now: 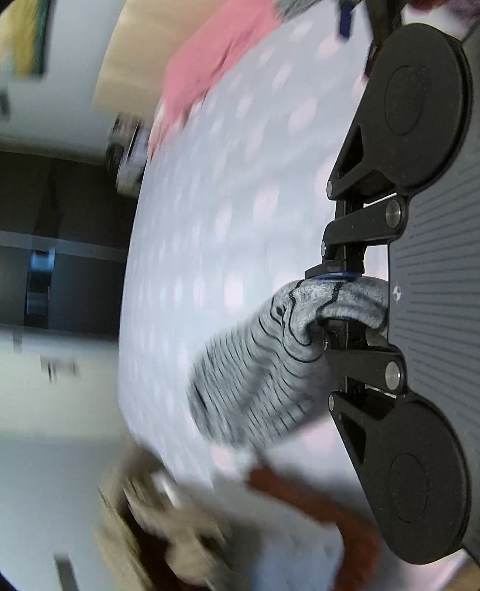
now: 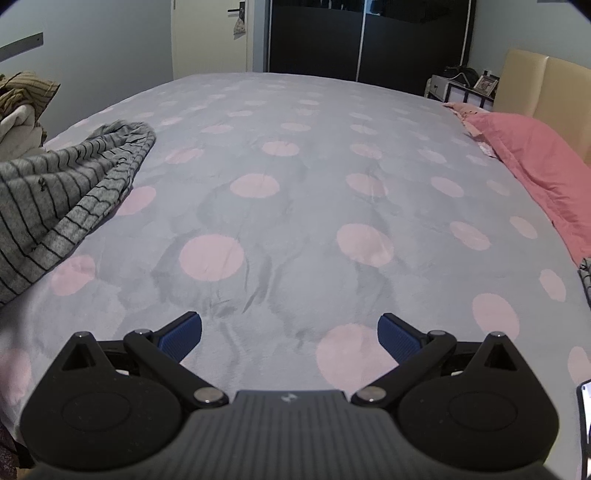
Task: Fold clothes
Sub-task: 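Pull the garment with the left gripper onto the open bed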
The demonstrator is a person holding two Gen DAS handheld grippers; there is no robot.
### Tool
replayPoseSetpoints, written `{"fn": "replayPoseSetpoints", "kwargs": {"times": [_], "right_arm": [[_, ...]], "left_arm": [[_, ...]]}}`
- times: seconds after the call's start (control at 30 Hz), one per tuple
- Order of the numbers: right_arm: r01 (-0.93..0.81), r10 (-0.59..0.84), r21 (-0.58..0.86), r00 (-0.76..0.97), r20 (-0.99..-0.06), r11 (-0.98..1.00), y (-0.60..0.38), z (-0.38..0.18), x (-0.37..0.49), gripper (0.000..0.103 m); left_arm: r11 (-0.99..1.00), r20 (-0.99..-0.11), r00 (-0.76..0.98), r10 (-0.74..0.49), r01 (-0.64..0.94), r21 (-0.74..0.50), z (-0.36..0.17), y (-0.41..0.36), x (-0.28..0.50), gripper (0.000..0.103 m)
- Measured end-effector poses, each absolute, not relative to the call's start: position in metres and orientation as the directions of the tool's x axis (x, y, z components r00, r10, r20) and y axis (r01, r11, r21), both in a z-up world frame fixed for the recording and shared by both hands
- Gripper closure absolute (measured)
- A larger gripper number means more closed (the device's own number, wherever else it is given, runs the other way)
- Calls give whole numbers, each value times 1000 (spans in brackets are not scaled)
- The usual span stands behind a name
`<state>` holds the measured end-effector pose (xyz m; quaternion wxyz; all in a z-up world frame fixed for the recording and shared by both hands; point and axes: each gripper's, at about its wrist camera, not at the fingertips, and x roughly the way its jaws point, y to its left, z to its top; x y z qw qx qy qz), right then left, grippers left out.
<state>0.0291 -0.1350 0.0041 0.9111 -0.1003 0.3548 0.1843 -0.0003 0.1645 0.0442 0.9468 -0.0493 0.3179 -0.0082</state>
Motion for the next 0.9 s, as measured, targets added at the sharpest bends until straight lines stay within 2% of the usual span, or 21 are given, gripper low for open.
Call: {"fn": "replayPoseSetpoints", "kwargs": {"times": [0.17,0.37,0.53,0.67,0.7,0.77,0.9], "right_arm": [[-362,241,-47,707,-665,931,-155,17,27,1],[-315,242,0,727,-643,949,-182,34,26,1],[-306,247,21,724,-644,952,-193,38,23,1],[-326,261,23,711,-654,945,-195,35,20,1],[-332,266,25,707,-656,943,-194,34,20,1],[-347,280,31,696,-662,937,-192,33,19,1],[-387,310,33,681,-664,922,-185,32,16,2]], "left_arm": [[974,-619,753,-224,202,-106,53,89,-10,89],[911,-664,658,-356,403,-89,42,17,-22,89],[903,-730,594,-339,422,-75,22,1,-20,87],[896,-745,568,-349,436,-88,24,9,-25,72],[899,-745,573,-342,431,-81,26,11,-25,63],[905,-744,583,-326,420,-68,29,15,-26,56],[922,-751,597,-282,384,-42,37,30,-24,56]]}}
